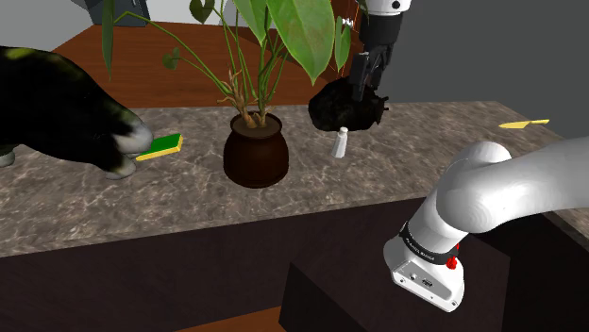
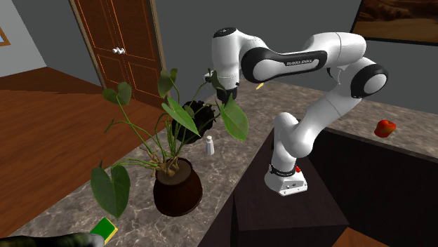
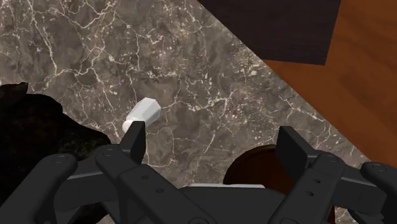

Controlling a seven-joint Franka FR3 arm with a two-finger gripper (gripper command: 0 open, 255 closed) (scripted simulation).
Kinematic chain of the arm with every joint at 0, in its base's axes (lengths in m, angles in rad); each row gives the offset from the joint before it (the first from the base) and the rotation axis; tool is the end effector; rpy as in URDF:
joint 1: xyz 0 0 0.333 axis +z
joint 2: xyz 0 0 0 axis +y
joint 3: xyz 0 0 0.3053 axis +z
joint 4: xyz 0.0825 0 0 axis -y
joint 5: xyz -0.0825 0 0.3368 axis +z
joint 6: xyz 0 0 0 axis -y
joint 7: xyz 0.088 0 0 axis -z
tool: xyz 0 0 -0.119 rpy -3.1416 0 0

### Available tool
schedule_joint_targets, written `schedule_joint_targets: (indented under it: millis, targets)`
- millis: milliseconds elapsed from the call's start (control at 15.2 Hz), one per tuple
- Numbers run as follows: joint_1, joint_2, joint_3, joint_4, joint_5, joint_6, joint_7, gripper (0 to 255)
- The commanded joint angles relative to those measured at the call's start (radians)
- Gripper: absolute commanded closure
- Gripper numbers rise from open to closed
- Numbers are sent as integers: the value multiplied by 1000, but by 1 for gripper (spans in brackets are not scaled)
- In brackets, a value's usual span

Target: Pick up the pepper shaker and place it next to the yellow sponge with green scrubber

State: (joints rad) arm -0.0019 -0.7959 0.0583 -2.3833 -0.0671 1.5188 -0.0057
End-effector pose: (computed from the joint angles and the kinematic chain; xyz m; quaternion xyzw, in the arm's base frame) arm 0.2573 0.0111 0.5579 0.9977 0.0210 -0.0338 0.0549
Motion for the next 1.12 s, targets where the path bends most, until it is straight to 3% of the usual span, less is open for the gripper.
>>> schedule_joint_targets:
  millis: [0,528,1056]
  targets:
    - [0,0,0,0,0,0,0,0]
    - [-50,54,-112,-188,-67,293,-72,0]
    - [-103,233,-233,-283,-124,620,-145,0]
